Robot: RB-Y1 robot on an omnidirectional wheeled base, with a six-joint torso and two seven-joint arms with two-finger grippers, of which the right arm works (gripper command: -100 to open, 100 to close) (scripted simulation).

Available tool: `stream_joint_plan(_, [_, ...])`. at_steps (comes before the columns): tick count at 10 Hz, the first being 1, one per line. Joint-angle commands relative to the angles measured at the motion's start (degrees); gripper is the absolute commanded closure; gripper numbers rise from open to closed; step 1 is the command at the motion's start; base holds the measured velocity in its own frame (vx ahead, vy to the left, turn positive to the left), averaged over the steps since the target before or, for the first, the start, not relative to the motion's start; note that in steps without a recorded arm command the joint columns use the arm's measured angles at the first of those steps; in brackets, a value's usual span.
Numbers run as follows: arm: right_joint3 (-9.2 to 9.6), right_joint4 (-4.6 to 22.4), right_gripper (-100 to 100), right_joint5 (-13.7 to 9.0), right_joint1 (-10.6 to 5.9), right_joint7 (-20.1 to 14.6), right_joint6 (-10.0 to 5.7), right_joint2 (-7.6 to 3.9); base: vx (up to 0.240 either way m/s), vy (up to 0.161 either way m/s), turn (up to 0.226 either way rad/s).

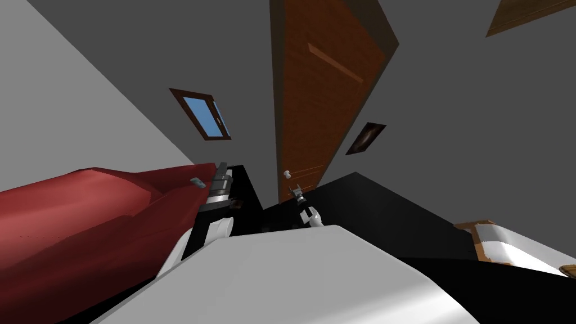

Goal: Pull the door open

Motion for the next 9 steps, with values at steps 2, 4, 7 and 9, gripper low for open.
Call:
stream_joint_plan(2, [1.91, -0.49, -100, -2.5, 0.44, 2.01, 0.6, -0.7, -0.052, 0.038, 0.256])
stream_joint_plan(4, [3.6, -0.82, -100, -4.76, 0.77, 3.68, 1.04, -0.82, -0.024, 0.039, 0.168])
stream_joint_plan(7, [5.88, -1.27, -100, -7.82, 1.22, 5.94, 1.62, -0.32, 0.042, 0.0, 0.136])
stream_joint_plan(9, [7.4, -1.57, -100, -9.87, 1.52, 7.45, 2.01, 0.49, 0.091, -0.037, 0.012])
